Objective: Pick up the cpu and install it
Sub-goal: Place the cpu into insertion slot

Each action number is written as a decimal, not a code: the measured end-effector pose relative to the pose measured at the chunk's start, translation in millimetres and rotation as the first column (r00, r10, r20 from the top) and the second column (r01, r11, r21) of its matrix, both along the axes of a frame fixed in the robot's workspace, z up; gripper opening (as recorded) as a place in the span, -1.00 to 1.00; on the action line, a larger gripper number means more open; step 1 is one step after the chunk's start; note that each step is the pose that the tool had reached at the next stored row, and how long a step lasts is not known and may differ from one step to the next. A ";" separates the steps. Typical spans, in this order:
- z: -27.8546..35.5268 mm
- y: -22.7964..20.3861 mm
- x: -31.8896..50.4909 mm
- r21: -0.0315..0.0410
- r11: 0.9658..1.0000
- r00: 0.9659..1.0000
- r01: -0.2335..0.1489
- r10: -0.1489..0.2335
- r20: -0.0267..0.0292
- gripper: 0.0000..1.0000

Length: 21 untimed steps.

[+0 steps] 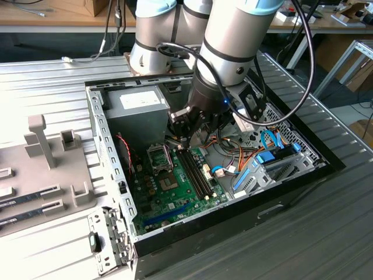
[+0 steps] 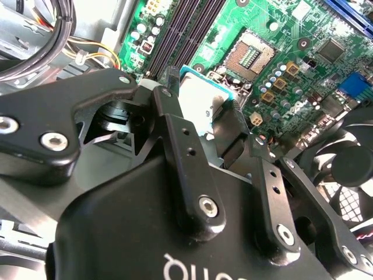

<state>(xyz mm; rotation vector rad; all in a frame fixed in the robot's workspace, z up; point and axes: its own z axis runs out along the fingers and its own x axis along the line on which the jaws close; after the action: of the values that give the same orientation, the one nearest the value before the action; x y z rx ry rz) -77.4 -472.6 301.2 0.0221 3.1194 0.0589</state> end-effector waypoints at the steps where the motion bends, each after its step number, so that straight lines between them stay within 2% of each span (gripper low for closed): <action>1: -0.2 0.0 0.0 0.000 1.000 1.000 0.000 0.000 0.000 -0.05; 21: -5.0 -0.1 0.0 0.000 1.000 1.000 0.000 0.000 0.000 -0.05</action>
<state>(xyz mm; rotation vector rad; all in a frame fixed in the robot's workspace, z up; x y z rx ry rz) -77.4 -472.7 296.2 0.0222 3.1194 0.0588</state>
